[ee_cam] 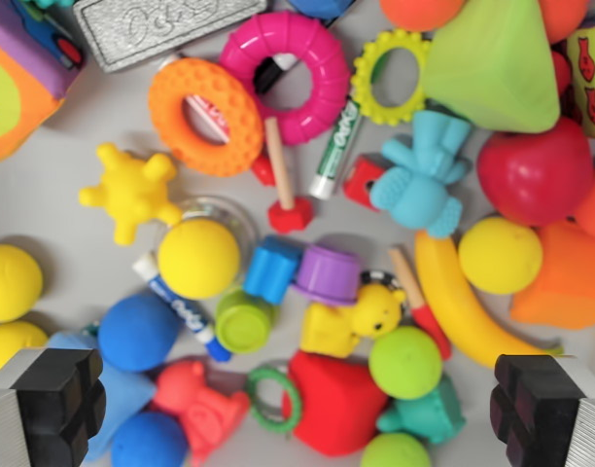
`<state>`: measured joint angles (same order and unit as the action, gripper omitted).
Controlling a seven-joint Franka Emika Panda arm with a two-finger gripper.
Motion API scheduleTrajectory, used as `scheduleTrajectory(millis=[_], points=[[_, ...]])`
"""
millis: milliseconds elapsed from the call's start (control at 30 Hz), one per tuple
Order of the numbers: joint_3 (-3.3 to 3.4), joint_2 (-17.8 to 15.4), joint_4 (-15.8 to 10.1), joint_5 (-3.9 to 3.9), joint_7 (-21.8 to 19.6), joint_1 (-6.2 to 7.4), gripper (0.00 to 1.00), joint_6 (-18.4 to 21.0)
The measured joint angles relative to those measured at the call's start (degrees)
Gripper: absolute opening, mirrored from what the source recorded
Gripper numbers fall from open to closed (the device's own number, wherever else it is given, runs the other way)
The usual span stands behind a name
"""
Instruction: Pick an object from the bin
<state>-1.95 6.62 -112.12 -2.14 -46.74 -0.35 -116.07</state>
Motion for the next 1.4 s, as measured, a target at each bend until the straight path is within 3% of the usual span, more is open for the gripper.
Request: scheduleTrajectory(millis=[667,1400], points=[[-0.4,3.1,-2.52,0.01,3.25,0.31,1.0,-6.18],[-1.62,10.13,-5.19,0.03,9.5,0.37,1.0,-16.9]])
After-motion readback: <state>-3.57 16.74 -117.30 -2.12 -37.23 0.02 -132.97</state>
